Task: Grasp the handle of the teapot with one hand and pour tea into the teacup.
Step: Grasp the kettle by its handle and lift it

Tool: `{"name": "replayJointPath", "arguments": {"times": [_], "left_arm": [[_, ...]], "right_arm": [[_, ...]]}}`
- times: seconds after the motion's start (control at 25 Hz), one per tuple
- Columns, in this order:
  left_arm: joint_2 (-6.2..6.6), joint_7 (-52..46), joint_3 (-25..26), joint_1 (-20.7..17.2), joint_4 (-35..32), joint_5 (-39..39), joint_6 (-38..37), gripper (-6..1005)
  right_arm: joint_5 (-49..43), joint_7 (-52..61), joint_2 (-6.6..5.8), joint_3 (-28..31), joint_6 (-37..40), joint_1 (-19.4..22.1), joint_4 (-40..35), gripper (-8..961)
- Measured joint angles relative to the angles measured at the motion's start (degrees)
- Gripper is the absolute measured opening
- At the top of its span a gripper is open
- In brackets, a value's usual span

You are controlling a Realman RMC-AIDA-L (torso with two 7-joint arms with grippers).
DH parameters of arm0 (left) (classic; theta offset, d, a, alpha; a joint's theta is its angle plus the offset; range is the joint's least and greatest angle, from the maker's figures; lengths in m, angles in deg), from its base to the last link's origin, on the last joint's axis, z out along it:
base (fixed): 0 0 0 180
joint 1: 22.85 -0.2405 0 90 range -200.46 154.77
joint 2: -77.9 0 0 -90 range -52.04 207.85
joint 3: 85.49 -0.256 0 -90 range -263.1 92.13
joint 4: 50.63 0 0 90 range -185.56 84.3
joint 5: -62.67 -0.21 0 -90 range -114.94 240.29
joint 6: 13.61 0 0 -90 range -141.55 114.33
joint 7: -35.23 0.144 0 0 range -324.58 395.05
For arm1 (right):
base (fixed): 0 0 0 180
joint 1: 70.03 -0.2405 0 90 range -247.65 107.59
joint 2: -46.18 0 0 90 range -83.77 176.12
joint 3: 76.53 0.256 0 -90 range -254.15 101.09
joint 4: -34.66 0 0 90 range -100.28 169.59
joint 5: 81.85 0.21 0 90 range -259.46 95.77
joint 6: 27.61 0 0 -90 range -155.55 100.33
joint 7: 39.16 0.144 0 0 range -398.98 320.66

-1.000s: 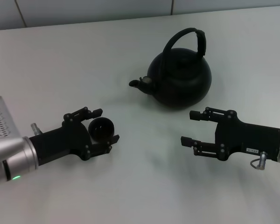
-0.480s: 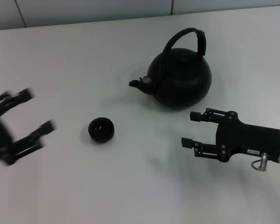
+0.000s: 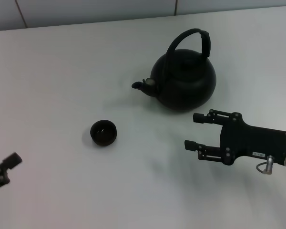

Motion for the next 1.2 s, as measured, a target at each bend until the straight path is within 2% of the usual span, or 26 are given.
{"name": "replayJointPath", "arguments": {"times": [0.24,0.52,0.72,0.8,0.96,1.2], "left_arm": [[0.78,0.2,0.3,0.6,-0.9,-10.4,8.1,808],[-1.03,0.3,0.4,0.2,-4.3,-15.3,14.4,808],[-1.17,0.3,0.4,0.4,-4.3,-15.4,14.6,807],[-1.17,0.2,0.4,0.5,-4.3,-15.4,14.5,807],[-1.22,0.0,0.4,0.4,-4.4,-15.4,14.5,807],[-1.24,-0.3,0.5,0.6,-4.4,-15.1,14.6,807]], "right_arm": [[0.0,0.0,0.0,0.0,-0.4,-0.1,0.0,721],[0.0,0.0,0.01,0.0,-0.5,0.3,0.0,720],[0.1,-1.6,0.65,2.9,0.1,0.8,0.9,720],[1.7,-5.5,1.18,7.3,0.6,1.4,3.6,719],[10.8,-16.4,1.19,15.0,1.6,2.1,15.6,719],[21.6,-36.0,1.44,22.7,1.2,2.3,30.8,721]]}}
